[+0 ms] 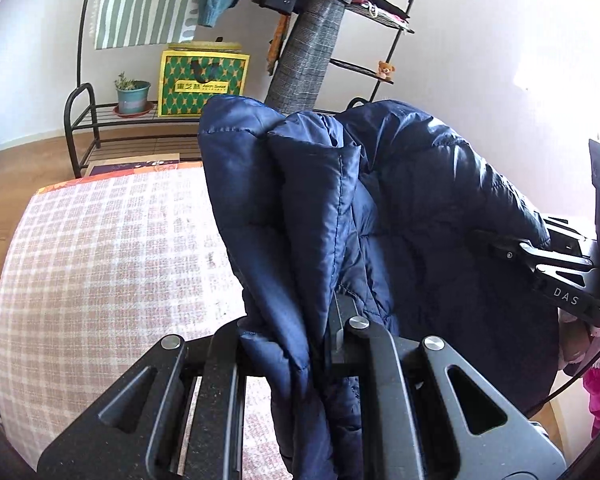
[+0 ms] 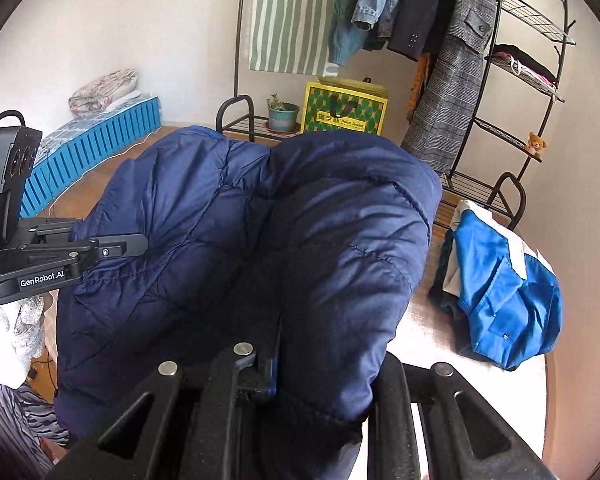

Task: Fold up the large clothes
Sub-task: 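Lift the folded jacket with both grippers and carry it toward the clothes stack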

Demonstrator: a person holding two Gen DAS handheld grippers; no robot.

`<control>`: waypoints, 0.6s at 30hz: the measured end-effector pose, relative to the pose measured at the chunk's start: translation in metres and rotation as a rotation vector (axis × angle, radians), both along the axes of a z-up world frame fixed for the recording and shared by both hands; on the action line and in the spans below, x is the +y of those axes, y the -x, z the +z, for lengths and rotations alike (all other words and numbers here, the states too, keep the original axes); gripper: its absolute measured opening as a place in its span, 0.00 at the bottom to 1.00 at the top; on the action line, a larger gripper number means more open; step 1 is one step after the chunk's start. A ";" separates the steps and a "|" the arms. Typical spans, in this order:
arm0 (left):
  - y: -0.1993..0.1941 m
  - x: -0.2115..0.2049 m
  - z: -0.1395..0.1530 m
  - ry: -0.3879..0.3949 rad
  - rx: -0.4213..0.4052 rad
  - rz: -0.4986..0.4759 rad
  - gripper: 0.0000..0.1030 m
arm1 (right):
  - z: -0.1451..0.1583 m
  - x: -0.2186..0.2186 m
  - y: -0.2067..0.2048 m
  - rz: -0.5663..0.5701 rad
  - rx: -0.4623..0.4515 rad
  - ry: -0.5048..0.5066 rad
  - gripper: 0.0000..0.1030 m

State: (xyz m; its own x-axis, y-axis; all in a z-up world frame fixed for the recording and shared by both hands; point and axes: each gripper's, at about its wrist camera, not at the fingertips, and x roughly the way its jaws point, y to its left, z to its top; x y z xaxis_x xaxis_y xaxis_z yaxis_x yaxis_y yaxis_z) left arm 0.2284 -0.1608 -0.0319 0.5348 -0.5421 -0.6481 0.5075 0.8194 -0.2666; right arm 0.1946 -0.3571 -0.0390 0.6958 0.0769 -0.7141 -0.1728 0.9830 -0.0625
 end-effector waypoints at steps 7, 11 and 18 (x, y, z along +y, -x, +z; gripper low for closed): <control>0.014 -0.065 0.009 0.025 -0.028 -0.087 0.11 | 0.007 -0.055 0.023 -0.066 -0.018 0.005 0.17; 0.014 -0.102 0.005 0.033 -0.016 -0.135 0.11 | 0.002 -0.081 0.030 -0.110 -0.010 0.009 0.17; 0.000 -0.171 -0.025 0.039 0.034 -0.221 0.10 | -0.019 -0.138 0.031 -0.194 0.036 0.014 0.17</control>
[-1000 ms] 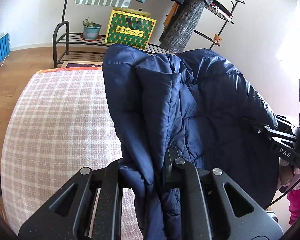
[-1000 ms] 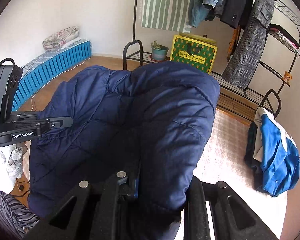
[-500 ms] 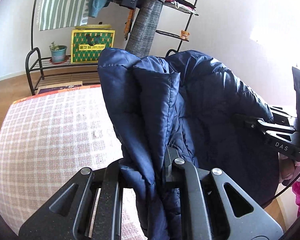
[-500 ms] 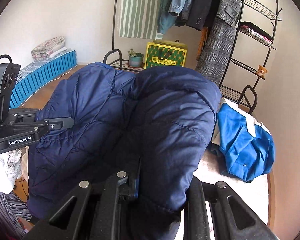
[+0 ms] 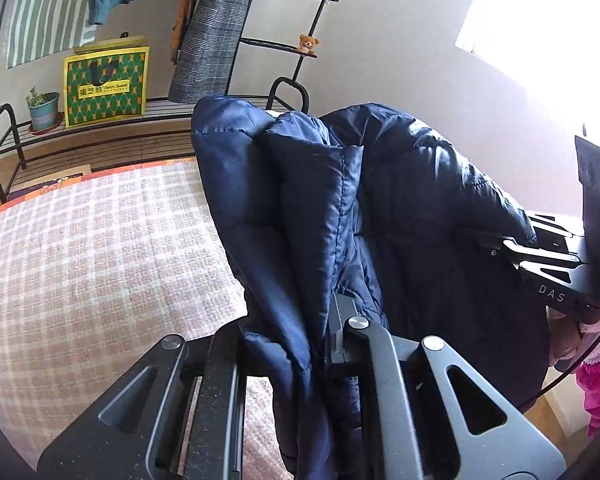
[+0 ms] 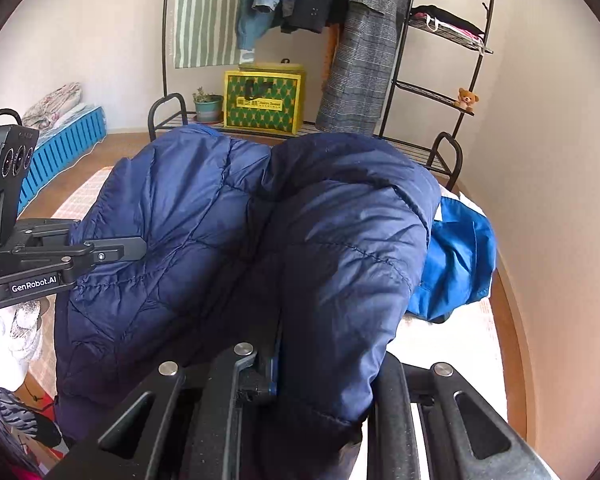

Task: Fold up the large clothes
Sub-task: 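Lift the folded jacket with both grippers and carry it toward the clothes stack, then lower the jacket onto the folded clothes stack and open both grippers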

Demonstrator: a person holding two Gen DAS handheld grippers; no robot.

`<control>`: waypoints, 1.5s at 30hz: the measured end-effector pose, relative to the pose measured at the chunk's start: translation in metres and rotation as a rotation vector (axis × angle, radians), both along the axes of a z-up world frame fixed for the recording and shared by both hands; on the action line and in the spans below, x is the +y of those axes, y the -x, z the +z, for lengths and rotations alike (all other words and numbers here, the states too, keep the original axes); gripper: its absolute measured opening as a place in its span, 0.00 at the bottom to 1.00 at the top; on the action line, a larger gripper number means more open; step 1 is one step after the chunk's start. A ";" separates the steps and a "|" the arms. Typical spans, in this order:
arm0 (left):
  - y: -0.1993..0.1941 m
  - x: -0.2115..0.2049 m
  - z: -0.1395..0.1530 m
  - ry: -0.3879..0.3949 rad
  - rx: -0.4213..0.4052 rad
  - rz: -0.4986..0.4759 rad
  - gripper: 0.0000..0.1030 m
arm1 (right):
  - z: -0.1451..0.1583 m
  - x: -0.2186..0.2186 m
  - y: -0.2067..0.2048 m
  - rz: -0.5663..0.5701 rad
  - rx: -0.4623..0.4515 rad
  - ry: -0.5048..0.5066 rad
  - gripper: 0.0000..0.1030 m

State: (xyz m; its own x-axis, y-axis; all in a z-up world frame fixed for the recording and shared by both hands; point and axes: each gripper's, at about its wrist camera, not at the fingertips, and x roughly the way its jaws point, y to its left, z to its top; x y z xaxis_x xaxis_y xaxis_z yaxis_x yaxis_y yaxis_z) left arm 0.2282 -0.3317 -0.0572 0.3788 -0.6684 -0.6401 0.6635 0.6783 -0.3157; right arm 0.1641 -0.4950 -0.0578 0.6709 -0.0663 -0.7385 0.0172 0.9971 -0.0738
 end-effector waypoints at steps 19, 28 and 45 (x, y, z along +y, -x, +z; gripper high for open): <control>-0.133 -0.198 0.028 0.095 -0.037 -0.073 0.10 | 0.034 -0.169 -0.090 -0.137 -0.098 0.170 0.16; -0.208 -0.261 0.033 0.112 -0.078 -0.016 0.10 | 0.026 -0.235 -0.170 -0.169 -0.146 0.216 0.16; -0.274 -0.268 -0.067 -0.010 0.035 0.191 0.48 | -0.064 -0.330 -0.217 -0.447 -0.020 0.167 0.71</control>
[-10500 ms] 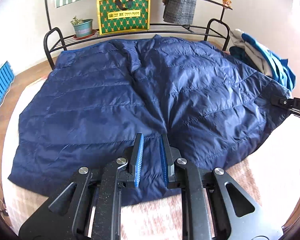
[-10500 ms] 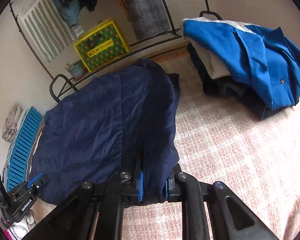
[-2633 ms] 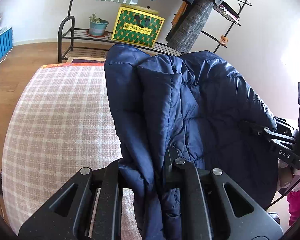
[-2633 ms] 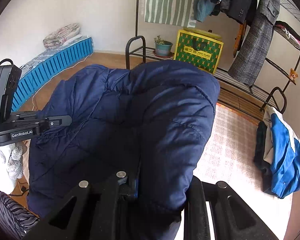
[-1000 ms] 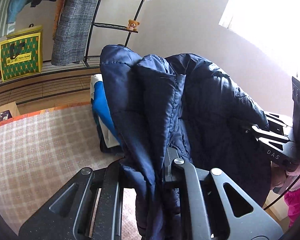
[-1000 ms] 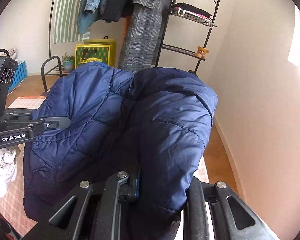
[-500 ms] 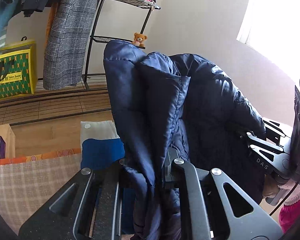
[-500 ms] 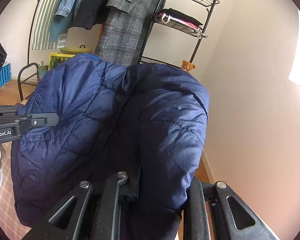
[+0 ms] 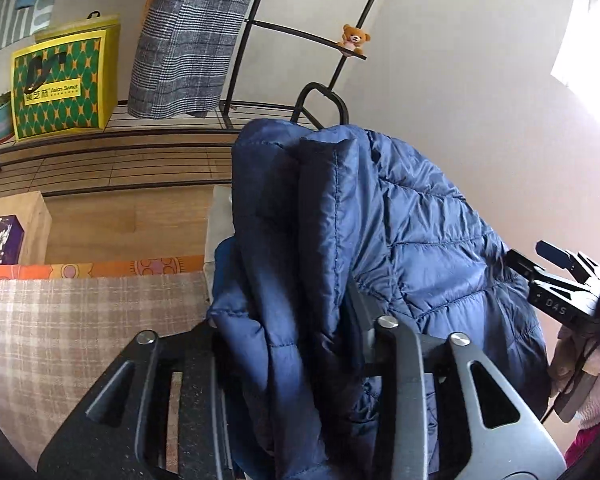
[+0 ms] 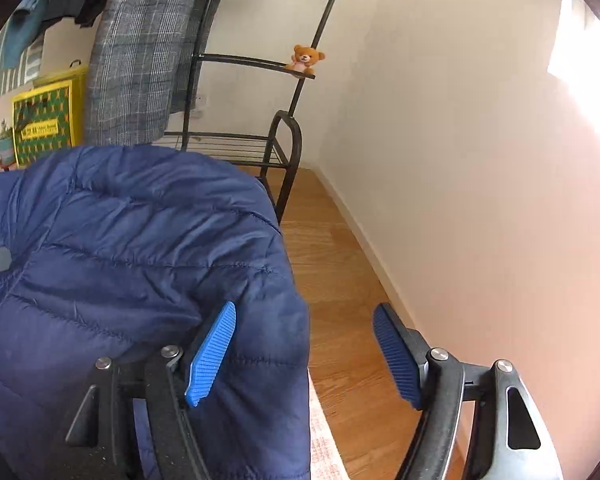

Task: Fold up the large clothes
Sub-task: 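Lower the jacket onto the folded clothes stack and open both grippers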

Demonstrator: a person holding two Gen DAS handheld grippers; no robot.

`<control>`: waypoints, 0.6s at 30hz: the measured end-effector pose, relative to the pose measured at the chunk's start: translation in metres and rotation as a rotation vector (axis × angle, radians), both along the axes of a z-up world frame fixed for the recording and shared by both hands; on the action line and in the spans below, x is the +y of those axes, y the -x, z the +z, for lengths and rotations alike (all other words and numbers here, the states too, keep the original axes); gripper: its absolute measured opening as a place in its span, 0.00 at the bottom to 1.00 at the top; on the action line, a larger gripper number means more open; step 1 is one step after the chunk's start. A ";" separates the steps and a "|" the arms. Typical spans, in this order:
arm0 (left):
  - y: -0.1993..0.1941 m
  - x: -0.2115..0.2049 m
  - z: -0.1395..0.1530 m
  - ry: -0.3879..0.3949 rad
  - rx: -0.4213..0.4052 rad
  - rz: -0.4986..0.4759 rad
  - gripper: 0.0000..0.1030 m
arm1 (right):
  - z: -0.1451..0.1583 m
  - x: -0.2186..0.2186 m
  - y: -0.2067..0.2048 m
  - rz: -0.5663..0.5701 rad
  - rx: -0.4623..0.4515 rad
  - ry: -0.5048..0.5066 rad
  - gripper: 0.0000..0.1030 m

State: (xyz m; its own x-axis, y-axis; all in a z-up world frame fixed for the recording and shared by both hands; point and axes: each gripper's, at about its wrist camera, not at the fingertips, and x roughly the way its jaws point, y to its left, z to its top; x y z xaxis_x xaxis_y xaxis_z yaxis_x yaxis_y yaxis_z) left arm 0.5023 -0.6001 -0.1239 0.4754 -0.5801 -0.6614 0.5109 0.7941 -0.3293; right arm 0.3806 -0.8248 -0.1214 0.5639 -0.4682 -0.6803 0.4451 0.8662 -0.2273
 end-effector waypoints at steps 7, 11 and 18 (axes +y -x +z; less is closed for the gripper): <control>0.016 0.018 0.019 -0.031 -0.034 0.026 0.60 | 0.015 0.007 0.035 0.006 -0.054 -0.014 0.71; 0.046 0.036 0.046 -0.050 -0.112 -0.007 0.60 | 0.033 0.021 0.048 0.018 -0.085 -0.026 0.71; 0.114 0.084 0.108 -0.018 -0.207 -0.046 0.60 | 0.089 0.063 0.091 0.062 -0.177 -0.051 0.71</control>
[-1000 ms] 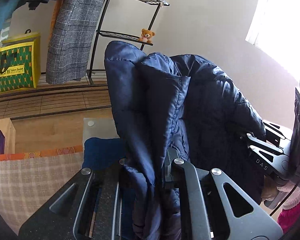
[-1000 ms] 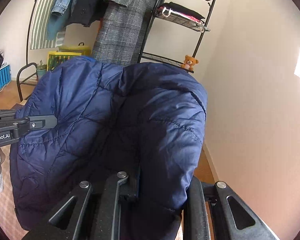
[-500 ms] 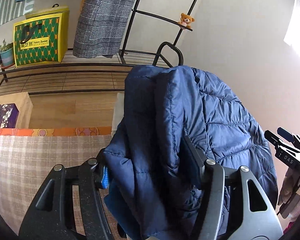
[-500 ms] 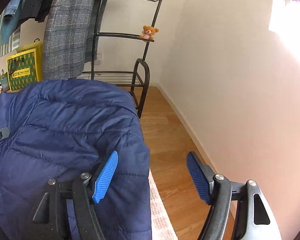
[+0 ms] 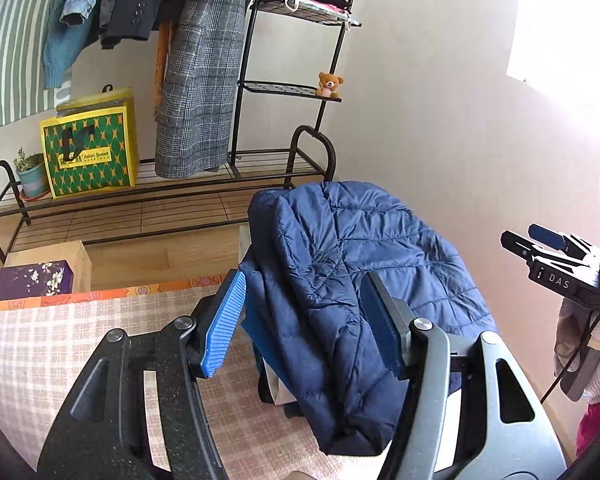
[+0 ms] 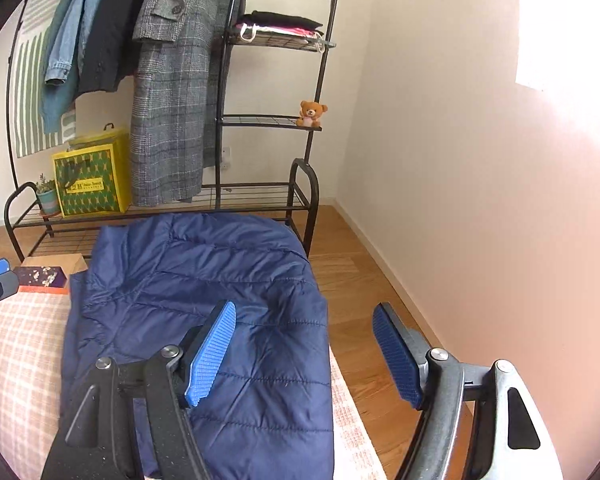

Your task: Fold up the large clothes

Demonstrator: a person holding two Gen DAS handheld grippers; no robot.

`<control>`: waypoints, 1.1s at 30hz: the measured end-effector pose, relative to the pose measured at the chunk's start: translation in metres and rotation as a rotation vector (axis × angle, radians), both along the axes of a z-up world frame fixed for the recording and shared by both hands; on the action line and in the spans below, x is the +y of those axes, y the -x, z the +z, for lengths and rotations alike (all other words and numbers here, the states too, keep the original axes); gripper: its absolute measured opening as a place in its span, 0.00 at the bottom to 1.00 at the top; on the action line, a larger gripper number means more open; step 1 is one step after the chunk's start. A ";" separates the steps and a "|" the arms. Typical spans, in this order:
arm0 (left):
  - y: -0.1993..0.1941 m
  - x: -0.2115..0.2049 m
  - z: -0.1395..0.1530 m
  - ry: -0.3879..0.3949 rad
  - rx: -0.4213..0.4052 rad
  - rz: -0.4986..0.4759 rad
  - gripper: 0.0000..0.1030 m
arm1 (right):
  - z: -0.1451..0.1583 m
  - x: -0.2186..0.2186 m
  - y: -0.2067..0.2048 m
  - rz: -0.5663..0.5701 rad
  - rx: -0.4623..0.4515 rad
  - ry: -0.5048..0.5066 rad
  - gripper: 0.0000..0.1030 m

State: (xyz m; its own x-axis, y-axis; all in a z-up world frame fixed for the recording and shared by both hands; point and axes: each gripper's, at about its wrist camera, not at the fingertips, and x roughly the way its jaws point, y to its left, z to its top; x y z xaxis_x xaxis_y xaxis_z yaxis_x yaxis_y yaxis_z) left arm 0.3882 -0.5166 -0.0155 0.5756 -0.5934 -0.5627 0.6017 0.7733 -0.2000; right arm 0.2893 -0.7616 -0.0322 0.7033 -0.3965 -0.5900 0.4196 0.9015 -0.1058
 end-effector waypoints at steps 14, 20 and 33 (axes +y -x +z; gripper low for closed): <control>0.165 0.135 0.102 0.040 -0.164 -0.076 0.68 | 0.111 0.126 0.143 0.046 -0.140 -0.019 0.73; 0.226 0.190 0.124 0.058 -0.204 -0.082 0.74 | 0.130 0.184 0.206 0.043 -0.169 -0.006 0.78; 0.321 0.273 0.109 0.017 -0.271 -0.069 0.90 | 0.104 0.280 0.286 0.049 -0.216 -0.006 0.87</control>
State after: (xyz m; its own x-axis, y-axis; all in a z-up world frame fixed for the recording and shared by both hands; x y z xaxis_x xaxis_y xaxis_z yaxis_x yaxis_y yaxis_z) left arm 0.0669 -0.2433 0.0939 0.6617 -0.6441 -0.3839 0.6858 0.7268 -0.0373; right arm 0.0036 -0.4813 0.0720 0.8317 -0.3557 -0.4264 0.3878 0.9217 -0.0125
